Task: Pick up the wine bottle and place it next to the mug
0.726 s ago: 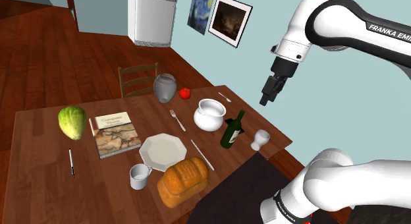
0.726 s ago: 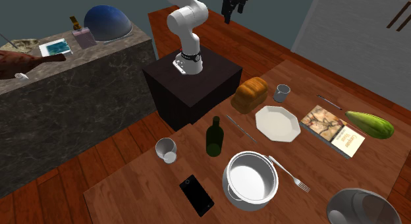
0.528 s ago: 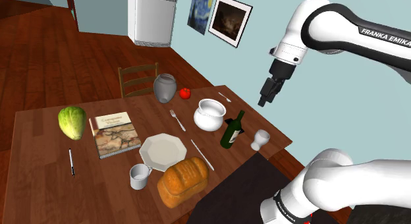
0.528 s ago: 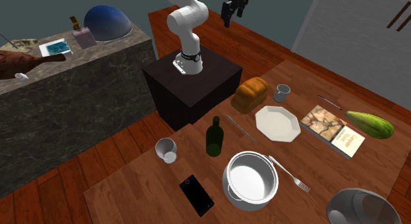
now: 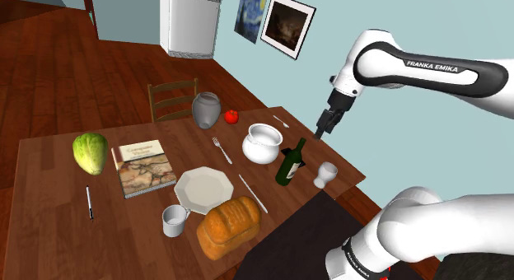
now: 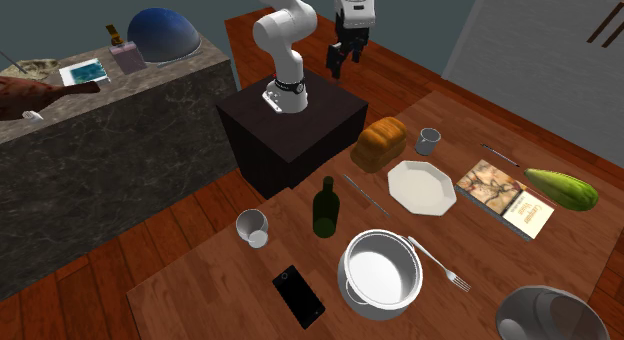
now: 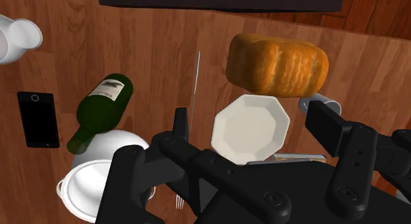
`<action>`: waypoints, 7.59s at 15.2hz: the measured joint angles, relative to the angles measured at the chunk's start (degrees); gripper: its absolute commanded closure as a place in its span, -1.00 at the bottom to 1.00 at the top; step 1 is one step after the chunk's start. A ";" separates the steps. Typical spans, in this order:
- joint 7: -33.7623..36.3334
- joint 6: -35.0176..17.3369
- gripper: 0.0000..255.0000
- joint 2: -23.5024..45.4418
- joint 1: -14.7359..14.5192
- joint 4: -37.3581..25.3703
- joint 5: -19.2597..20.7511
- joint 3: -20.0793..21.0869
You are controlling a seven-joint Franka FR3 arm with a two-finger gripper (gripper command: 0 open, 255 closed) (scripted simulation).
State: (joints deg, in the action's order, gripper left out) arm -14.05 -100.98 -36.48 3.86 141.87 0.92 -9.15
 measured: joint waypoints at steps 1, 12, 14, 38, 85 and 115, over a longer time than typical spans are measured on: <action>-0.51 -2.37 -1.00 1.15 0.20 0.81 0.35 -0.51; -9.99 -23.48 -1.00 17.83 2.60 0.79 2.22 -9.03; -12.27 -27.29 -1.00 21.92 2.77 -0.26 1.39 -10.70; -29.59 -46.08 1.00 48.33 5.03 -9.39 -15.20 -13.45; -19.16 -20.05 1.00 31.07 3.61 -20.26 -2.11 -15.02; -17.67 3.14 1.00 29.56 3.33 -42.10 -1.32 -14.39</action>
State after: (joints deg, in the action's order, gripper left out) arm -31.72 -97.84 -6.92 7.19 99.76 -0.41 -23.54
